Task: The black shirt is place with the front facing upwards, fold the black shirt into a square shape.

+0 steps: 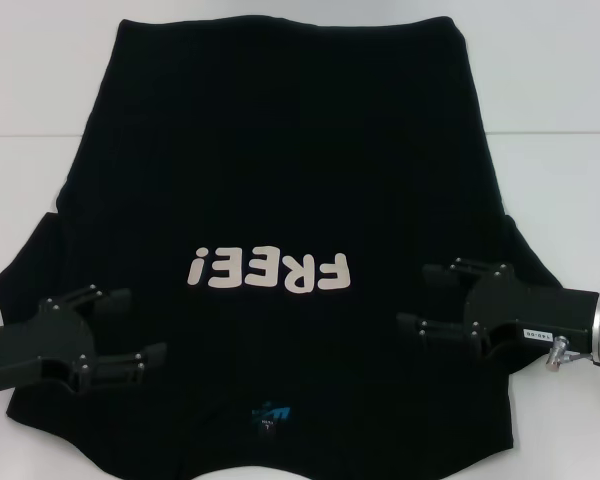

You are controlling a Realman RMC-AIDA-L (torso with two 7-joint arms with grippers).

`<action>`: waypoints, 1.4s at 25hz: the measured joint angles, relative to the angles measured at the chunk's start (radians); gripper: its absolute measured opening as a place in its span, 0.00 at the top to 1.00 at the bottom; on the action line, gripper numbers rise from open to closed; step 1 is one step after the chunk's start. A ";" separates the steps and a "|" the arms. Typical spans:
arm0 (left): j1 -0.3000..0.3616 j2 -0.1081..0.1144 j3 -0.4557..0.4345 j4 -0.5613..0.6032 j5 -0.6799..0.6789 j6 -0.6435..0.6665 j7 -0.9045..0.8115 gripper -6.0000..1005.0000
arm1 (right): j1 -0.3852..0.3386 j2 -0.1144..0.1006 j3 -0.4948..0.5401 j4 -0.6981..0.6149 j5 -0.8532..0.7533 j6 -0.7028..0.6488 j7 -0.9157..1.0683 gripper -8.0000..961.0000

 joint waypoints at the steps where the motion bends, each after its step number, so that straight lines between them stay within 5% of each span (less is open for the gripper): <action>1: 0.000 0.000 0.000 0.000 0.001 0.000 -0.001 0.06 | 0.000 0.000 0.000 0.002 0.001 0.002 0.000 0.14; 17: -0.003 0.008 -0.032 0.000 -0.001 0.020 -0.081 0.06 | 0.009 0.000 0.008 0.009 0.009 0.002 -0.011 0.14; 27: -0.080 0.131 -0.086 0.012 0.096 0.068 -0.925 0.06 | 0.009 -0.001 0.009 0.025 0.035 -0.002 0.010 0.14; 35: -0.103 0.169 -0.125 0.069 0.276 -0.027 -1.229 0.07 | 0.017 -0.001 0.009 0.035 0.039 -0.001 0.014 0.14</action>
